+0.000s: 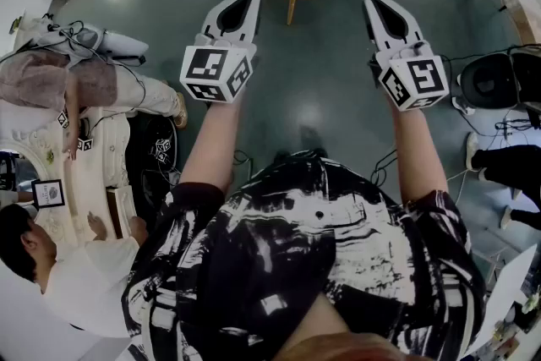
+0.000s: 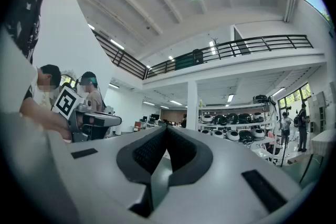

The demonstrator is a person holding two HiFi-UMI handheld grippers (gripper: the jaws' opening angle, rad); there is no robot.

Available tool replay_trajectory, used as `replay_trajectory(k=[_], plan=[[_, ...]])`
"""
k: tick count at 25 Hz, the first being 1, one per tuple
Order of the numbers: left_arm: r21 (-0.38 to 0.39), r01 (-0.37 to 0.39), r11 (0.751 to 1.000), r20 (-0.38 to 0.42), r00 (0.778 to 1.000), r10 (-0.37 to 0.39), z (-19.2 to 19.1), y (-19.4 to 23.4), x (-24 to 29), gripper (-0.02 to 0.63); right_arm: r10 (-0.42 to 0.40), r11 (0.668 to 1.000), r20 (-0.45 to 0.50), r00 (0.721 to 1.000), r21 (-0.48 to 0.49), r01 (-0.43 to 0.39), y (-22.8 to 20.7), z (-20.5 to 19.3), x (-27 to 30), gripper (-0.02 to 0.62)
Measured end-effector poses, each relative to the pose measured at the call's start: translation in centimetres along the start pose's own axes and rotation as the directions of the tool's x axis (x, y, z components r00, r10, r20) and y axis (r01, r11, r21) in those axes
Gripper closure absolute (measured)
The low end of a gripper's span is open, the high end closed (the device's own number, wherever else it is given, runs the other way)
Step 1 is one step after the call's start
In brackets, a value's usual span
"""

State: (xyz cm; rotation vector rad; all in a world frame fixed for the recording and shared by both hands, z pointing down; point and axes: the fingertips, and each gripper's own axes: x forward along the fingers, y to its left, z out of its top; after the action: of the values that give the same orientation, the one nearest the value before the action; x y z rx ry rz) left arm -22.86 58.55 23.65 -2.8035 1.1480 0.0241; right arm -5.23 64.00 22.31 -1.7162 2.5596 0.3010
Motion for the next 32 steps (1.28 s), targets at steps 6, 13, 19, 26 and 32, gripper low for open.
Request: replay_trajectory(k=[6, 13, 19, 26, 32], plan=[[-0.001, 0.000, 1.000, 0.003, 1.000, 0.000, -0.2, 0.1, -0.1, 0.606, 0.000, 1.000, 0.003, 1.000, 0.003, 0.000, 0.1, -0.2, 0.0, 0.595], [0.000, 0.000, 1.000, 0.013, 1.000, 0.000, 0.5, 0.2, -0.6, 0.606, 0.011, 1.000, 0.007, 1.000, -0.014, -0.011, 0.7, 0.7, 0.0, 0.595], [0.001, 0.004, 1.000, 0.004, 1.000, -0.004, 0.3, 0.0, -0.1, 0.606, 0.014, 1.000, 0.000, 1.000, -0.007, -0.014, 0.3, 0.3, 0.2, 0.595], [0.004, 0.005, 1.000, 0.001, 1.000, -0.005, 0.2, -0.2, 0.2, 0.606, 0.026, 1.000, 0.012, 1.000, -0.003, -0.026, 0.1, 0.4, 0.1, 0.595], [0.005, 0.005, 1.000, 0.002, 1.000, -0.005, -0.2, -0.6, 0.4, 0.606, 0.016, 1.000, 0.008, 1.000, 0.024, -0.016, -0.5, -0.4, -0.2, 0.595]])
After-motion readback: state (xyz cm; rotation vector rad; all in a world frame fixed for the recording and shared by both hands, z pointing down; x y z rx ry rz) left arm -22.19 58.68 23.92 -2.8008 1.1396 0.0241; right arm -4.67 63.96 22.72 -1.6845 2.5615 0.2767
